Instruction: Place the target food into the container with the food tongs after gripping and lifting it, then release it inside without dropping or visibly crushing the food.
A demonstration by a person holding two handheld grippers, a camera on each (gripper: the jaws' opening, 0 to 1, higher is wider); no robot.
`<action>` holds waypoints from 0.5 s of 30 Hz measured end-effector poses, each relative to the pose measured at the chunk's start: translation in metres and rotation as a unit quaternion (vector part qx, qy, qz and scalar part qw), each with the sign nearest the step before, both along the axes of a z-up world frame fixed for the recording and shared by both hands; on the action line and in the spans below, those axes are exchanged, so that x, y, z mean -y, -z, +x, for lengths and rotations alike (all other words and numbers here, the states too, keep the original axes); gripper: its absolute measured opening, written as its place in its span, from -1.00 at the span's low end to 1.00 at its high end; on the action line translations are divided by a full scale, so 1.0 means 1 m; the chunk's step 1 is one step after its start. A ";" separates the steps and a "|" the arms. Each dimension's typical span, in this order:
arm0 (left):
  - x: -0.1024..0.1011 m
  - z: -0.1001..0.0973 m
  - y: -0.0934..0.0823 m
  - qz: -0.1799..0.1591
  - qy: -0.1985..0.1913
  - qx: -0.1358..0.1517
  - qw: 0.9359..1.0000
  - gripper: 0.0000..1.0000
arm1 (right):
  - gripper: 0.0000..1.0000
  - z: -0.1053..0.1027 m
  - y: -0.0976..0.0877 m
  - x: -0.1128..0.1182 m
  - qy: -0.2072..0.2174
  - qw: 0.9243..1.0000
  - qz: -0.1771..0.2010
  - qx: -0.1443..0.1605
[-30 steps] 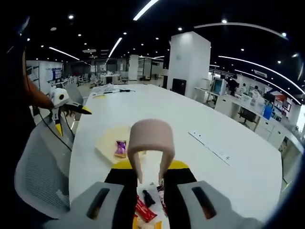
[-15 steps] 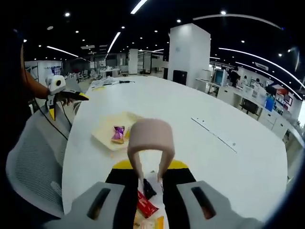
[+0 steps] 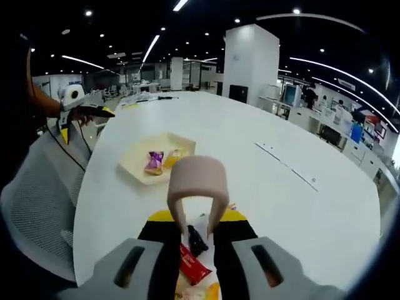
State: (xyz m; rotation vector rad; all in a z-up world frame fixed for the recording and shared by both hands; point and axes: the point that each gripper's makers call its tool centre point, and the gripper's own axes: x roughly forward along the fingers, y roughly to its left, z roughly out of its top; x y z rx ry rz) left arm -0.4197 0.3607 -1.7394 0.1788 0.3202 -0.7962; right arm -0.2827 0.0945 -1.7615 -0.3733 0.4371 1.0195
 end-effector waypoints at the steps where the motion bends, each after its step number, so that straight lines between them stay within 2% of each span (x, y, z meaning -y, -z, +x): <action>1: 0.000 0.000 0.000 0.001 0.000 0.000 1.000 0.97 | -0.64 0.000 0.002 0.000 0.000 1.000 -0.003 0.001; 15: -0.001 0.000 0.003 0.008 -0.002 -0.002 1.000 0.96 | -0.62 0.005 0.031 0.003 -0.006 0.999 -0.037 -0.013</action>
